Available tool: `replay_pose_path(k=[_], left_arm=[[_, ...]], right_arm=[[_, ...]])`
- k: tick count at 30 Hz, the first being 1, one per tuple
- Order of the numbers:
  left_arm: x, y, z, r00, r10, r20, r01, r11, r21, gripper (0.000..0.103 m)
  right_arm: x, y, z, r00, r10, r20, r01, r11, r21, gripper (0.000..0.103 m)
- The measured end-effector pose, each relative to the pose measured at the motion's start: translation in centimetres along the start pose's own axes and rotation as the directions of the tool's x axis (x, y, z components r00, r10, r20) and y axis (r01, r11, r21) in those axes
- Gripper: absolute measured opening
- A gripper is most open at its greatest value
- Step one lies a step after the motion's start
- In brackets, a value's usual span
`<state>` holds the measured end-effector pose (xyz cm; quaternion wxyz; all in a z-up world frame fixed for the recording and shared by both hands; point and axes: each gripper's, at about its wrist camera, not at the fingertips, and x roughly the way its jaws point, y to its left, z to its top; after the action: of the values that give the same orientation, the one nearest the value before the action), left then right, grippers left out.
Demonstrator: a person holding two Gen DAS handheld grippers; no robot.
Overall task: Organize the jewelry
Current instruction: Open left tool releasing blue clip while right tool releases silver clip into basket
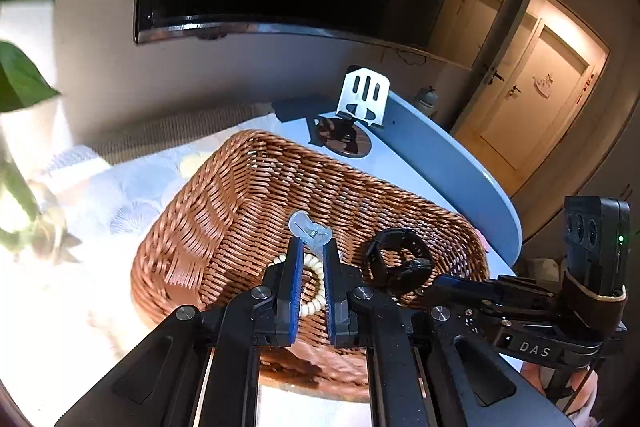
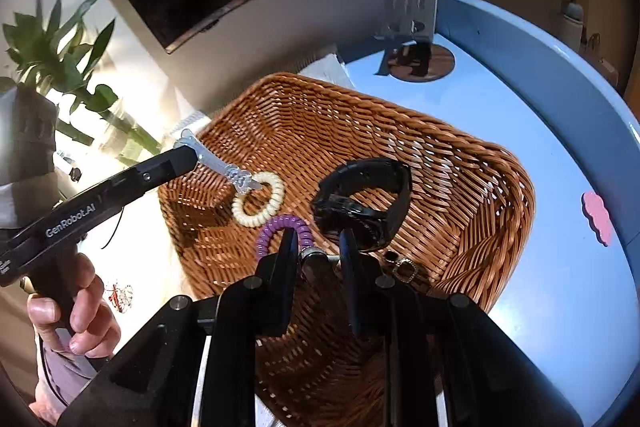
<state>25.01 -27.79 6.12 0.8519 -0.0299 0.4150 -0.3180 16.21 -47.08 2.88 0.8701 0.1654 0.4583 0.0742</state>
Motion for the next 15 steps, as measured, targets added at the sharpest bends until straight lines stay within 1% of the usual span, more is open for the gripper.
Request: replay_pose_path(k=[2,6,9,10,11,12,13,14,15], left_arm=[[0.3,0.3,-0.2,1.000,-0.013,0.004,0.013,1.000,-0.011,0.009],[0.8,0.4,-0.2,1.000,0.006,-0.001,-0.006,1.000,-0.008,0.009],[0.9,0.4,-0.2,1.000,0.014,-0.004,-0.014,1.000,-0.001,0.010],[0.8,0.5,-0.2,1.000,0.010,-0.008,-0.010,1.000,-0.007,0.012],[0.9,0.7,-0.2,1.000,0.009,-0.015,-0.009,1.000,-0.014,0.021],[0.8,0.9,-0.3,1.000,0.013,-0.020,-0.014,1.000,-0.021,0.038],[0.7,1.0,-0.3,0.999,0.027,-0.018,-0.027,0.999,-0.024,0.048],[0.3,1.1,-0.5,0.999,0.052,-0.006,-0.052,0.998,-0.023,0.062],[-0.3,1.2,-0.7,0.997,0.078,0.015,-0.078,0.997,-0.017,0.063]], right_arm=[[0.1,0.1,-0.1,1.000,-0.015,0.002,0.015,1.000,-0.010,0.023],[0.5,0.5,-0.1,0.998,-0.058,-0.003,0.057,0.998,-0.031,0.024],[0.4,0.6,-0.2,0.998,-0.067,0.015,0.068,0.997,-0.028,0.024],[0.4,0.6,-0.2,0.998,-0.064,0.018,0.065,0.998,-0.023,0.024],[0.4,0.5,-0.2,0.998,-0.058,0.016,0.058,0.998,-0.016,0.024],[0.4,0.4,-0.2,0.999,-0.048,0.005,0.048,0.999,-0.004,0.025],[0.4,0.3,-0.2,0.999,-0.037,-0.005,0.037,0.999,0.002,0.025],[0.3,0.3,-0.3,0.999,-0.032,-0.008,0.032,0.999,0.006,0.025],[0.1,0.4,-0.3,0.999,-0.037,-0.001,0.037,0.999,0.007,0.025]])
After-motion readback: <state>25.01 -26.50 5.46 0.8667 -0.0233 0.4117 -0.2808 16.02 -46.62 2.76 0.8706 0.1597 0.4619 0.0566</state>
